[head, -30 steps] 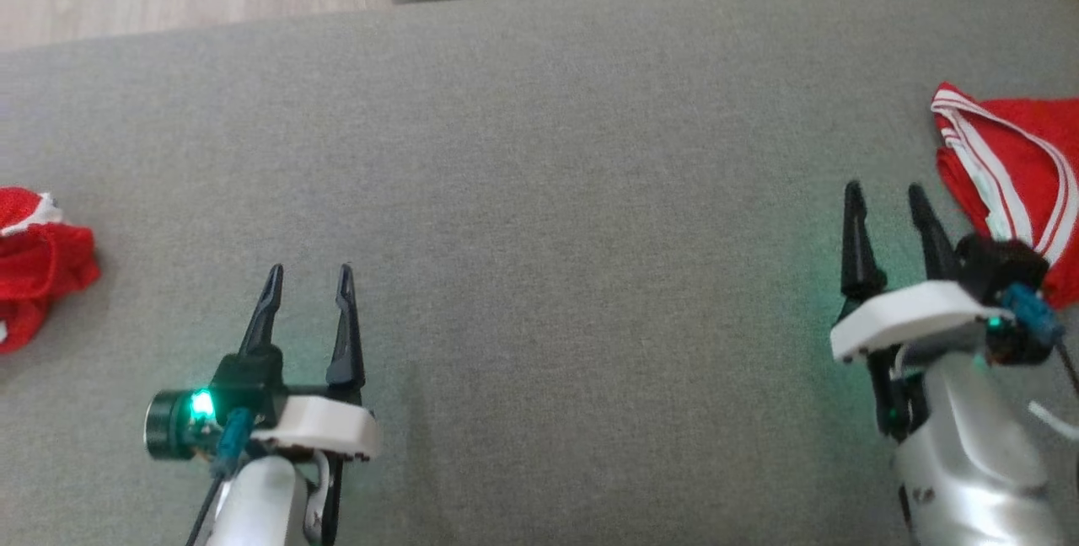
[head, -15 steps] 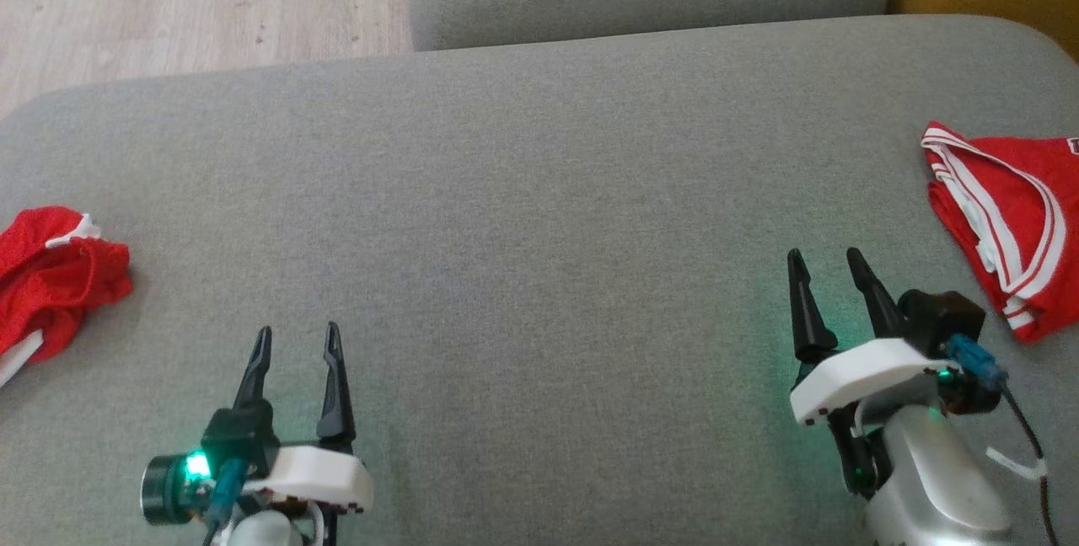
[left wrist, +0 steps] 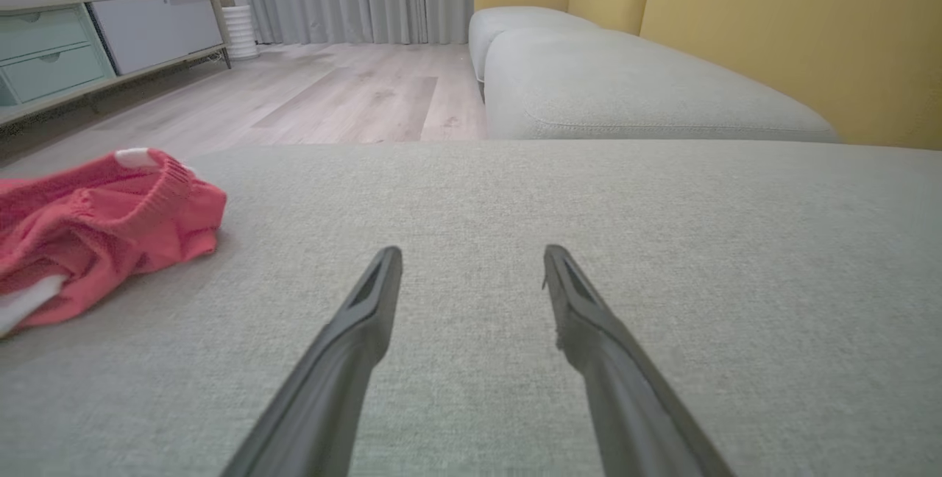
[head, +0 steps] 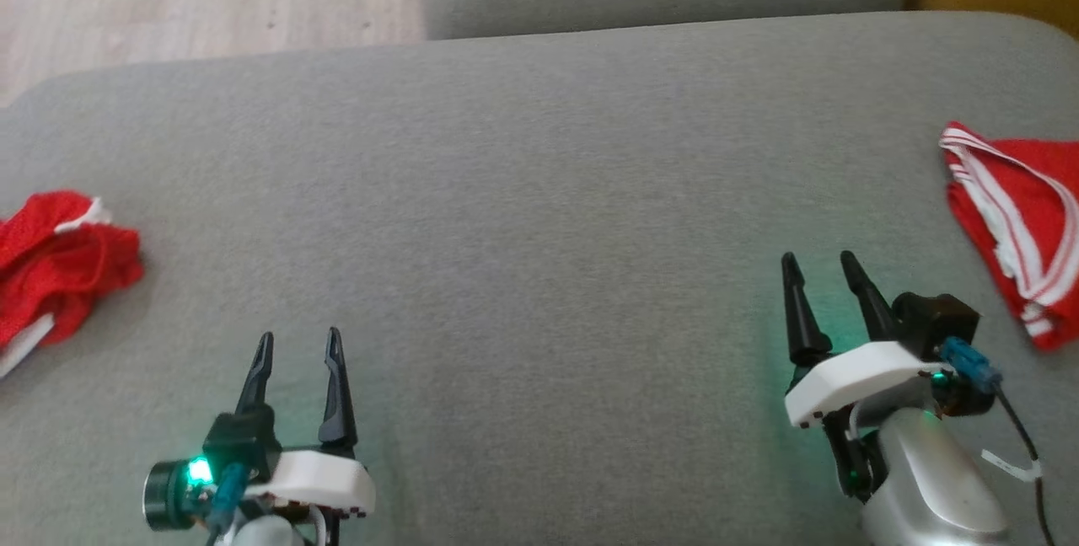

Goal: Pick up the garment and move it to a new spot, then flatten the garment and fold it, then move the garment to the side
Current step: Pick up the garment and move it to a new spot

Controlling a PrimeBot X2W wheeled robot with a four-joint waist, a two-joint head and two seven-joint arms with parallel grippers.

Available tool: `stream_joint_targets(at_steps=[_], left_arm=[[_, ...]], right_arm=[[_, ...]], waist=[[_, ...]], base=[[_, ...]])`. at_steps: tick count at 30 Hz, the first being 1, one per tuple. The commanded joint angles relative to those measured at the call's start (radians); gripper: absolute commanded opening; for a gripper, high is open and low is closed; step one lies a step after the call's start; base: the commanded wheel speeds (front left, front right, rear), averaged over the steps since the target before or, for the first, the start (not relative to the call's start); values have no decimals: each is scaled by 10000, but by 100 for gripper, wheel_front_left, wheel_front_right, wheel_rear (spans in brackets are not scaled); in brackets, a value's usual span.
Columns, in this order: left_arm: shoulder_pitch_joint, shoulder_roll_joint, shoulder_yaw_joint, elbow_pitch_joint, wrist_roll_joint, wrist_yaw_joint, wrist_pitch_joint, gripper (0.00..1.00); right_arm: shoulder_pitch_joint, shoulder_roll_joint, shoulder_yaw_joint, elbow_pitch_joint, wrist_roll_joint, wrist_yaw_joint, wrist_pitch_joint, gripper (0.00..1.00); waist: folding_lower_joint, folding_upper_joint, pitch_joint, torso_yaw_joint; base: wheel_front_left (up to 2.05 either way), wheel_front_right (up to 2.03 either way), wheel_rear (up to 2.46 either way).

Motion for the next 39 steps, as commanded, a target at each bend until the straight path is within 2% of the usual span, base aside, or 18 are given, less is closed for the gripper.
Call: stream_joint_targets(at_steps=[1,7,14,19,23,28,34,39], left_arm=[[-364,120,273,-305,-101,94,-51,100],[-436,120,167,-271,-386,245,-51,100],[-104,120,530,-267,-526,360,-51,100],[272,120,975,-411,-709,394,-51,100],[389,120,1242,-471,-893,305,-51,100],[155,120,1630,-551,-1168,163,-51,100],[-1077,145,2681,-775,-916,-341,-51,100],[-2293,484,3365,-747,-647,-906,-51,100]], right_arm=[[-231,62,299,-341,42,-7,-110,100],[-242,62,592,-402,53,-7,-110,100],[-211,62,1050,-412,17,-7,-110,100],[-267,62,1566,-351,131,-7,-111,100],[-369,62,1794,-356,184,-7,-111,100],[-566,62,1948,-467,77,-7,-111,100],[-1091,55,1897,-1084,-259,-7,-111,100],[-1546,-47,2204,-1900,-389,-7,-111,100]], waist=[[0,-1,103,266],[0,-1,342,1707],[0,-1,353,3495],[0,-1,381,4200],[0,-1,484,4350],[0,-1,825,4150],[0,-1,1719,3624],[0,-1,2579,3063]], base=[[0,0,0],[0,0,0],[0,0,0],[0,0,0],[0,0,0],[0,0,0],[0,0,0],[0,0,0]])
